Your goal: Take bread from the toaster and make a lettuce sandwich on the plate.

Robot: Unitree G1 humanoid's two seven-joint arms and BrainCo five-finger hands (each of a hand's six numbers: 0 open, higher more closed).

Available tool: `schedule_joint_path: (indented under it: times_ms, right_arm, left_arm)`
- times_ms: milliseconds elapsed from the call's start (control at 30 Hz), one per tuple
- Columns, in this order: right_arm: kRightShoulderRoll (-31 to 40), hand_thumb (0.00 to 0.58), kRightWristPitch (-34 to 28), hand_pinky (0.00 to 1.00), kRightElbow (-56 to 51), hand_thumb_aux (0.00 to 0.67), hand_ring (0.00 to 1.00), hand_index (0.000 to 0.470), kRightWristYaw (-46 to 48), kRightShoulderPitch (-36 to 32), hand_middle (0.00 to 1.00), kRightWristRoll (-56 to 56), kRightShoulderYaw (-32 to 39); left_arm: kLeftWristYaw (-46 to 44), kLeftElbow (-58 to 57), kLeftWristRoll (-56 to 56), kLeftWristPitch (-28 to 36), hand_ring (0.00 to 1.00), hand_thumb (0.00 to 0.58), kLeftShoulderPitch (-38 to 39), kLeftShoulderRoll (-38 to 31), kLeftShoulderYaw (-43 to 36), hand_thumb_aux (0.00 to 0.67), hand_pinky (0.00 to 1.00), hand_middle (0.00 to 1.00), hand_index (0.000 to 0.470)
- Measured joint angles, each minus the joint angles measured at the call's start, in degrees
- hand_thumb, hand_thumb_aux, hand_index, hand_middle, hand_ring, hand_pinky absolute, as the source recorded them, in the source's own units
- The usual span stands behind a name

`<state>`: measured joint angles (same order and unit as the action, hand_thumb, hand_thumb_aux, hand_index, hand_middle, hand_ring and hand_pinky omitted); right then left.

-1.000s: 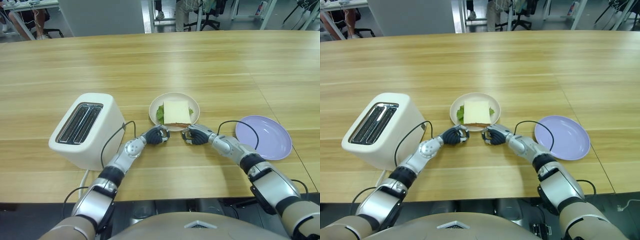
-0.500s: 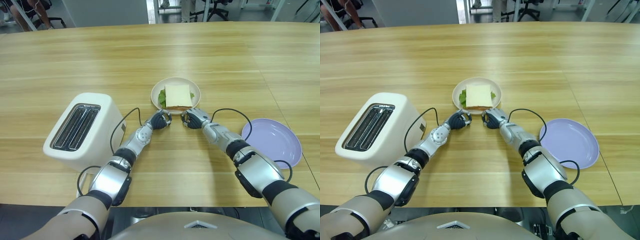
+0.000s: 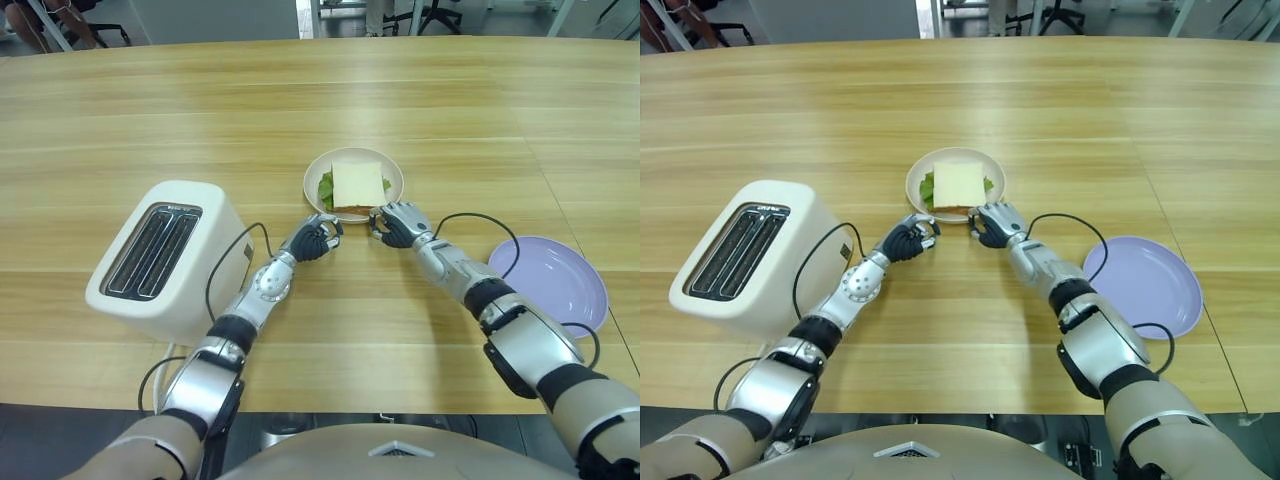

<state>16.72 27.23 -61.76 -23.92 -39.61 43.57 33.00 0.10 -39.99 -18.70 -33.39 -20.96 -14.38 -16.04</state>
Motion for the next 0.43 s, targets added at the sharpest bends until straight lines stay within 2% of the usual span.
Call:
schedule_joint_path:
  times_ms: [33, 200, 233, 267, 300, 333, 367, 400, 433]
  right_arm:
    - [1.7, 0.580, 0.8, 1.00, 4.3, 0.670, 1.00, 0.460, 0.8, 2.1, 1.00, -0.3, -0.2]
    - [9.2, 0.580, 3.8, 0.99, 27.3, 0.670, 0.99, 0.460, 7.3, 12.7, 0.99, -3.6, -3.8]
    - [10.0, 0.580, 3.9, 0.75, 31.0, 0.670, 0.75, 0.460, 8.2, 14.4, 0.75, -4.4, -4.7]
    - [10.7, 0.580, 4.0, 0.75, 35.0, 0.670, 0.75, 0.460, 8.9, 16.3, 0.75, -5.1, -5.9]
    - [11.3, 0.538, 4.5, 0.02, 40.3, 0.489, 0.02, 0.336, 9.1, 19.1, 0.02, -6.4, -7.7]
    - [11.4, 0.212, 4.9, 0.00, 42.8, 0.137, 0.00, 0.094, 9.1, 20.4, 0.00, -7.4, -8.8]
    - [11.3, 0.212, 5.2, 0.00, 45.6, 0.137, 0.00, 0.094, 9.1, 22.1, 0.00, -8.7, -10.3]
    - [10.8, 0.000, 5.9, 0.00, 48.9, 0.000, 0.00, 0.000, 9.1, 24.1, 0.00, -11.0, -12.3]
    - [10.0, 0.000, 6.5, 0.00, 51.1, 0.000, 0.00, 0.000, 9.1, 25.3, 0.00, -13.0, -13.5]
  left_arm:
    - [-1.9, 5.7, 1.4, 0.2, 1.00, 0.580, 2.9, -1.0, 0.4, 0.665, 1.00, 1.00, 0.456]
    - [-10.2, 30.2, 9.4, 0.3, 1.00, 0.561, 14.6, -5.1, 1.3, 0.549, 1.00, 1.00, 0.377]
    - [-11.3, 33.7, 11.1, 0.4, 1.00, 0.553, 16.0, -5.3, 1.5, 0.525, 1.00, 1.00, 0.361]
    - [-12.1, 37.3, 13.0, 0.6, 1.00, 0.553, 17.0, -5.5, 1.9, 0.525, 1.00, 1.00, 0.361]
    - [-12.5, 42.2, 15.6, 0.7, 1.00, 0.505, 18.5, -5.4, 3.0, 0.428, 1.00, 1.00, 0.294]
    - [-12.5, 44.8, 17.2, 0.6, 0.81, 0.478, 19.1, -5.3, 4.1, 0.389, 0.81, 0.81, 0.267]
    - [-12.4, 47.0, 18.7, 0.7, 0.81, 0.478, 19.3, -4.9, 5.2, 0.389, 0.81, 0.81, 0.267]
    - [-12.0, 49.5, 20.4, 0.8, 0.00, 0.000, 19.4, -4.2, 6.7, 0.000, 0.00, 0.00, 0.000]
    - [-11.7, 51.2, 21.5, 0.8, 0.00, 0.000, 19.5, -3.6, 7.9, 0.000, 0.00, 0.00, 0.000]
